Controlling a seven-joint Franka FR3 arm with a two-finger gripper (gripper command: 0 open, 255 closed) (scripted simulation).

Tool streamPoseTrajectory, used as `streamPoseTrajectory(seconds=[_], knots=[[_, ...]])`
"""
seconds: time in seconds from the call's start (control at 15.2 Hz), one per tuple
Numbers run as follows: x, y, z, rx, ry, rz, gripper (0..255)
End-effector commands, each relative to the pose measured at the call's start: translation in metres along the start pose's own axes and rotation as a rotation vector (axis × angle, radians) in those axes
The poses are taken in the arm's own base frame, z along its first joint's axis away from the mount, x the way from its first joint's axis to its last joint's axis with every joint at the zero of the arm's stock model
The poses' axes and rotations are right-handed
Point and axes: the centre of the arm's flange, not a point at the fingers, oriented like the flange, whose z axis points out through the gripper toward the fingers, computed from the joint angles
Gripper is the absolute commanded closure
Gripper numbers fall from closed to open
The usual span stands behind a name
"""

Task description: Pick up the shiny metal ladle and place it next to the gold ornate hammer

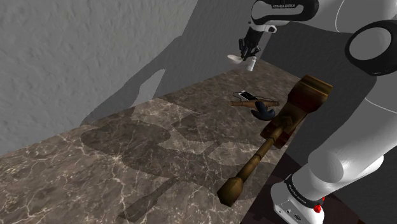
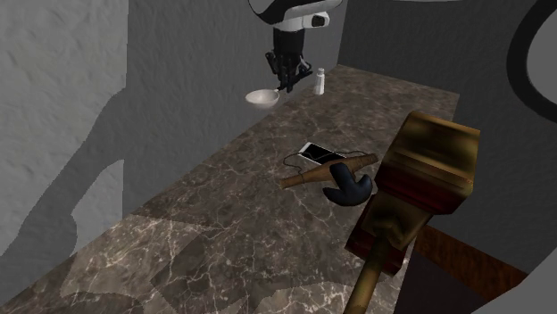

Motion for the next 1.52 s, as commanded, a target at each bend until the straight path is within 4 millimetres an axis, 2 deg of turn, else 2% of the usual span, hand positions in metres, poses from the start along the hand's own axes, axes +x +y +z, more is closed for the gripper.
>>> streamPoseTrajectory(seconds=[0.0, 1.45], knots=[[0.001, -0.002, -0.010, 0.000, 0.000, 0.000, 255], [0.014, -0.013, -0.125, 0.000, 0.000, 0.000, 255]])
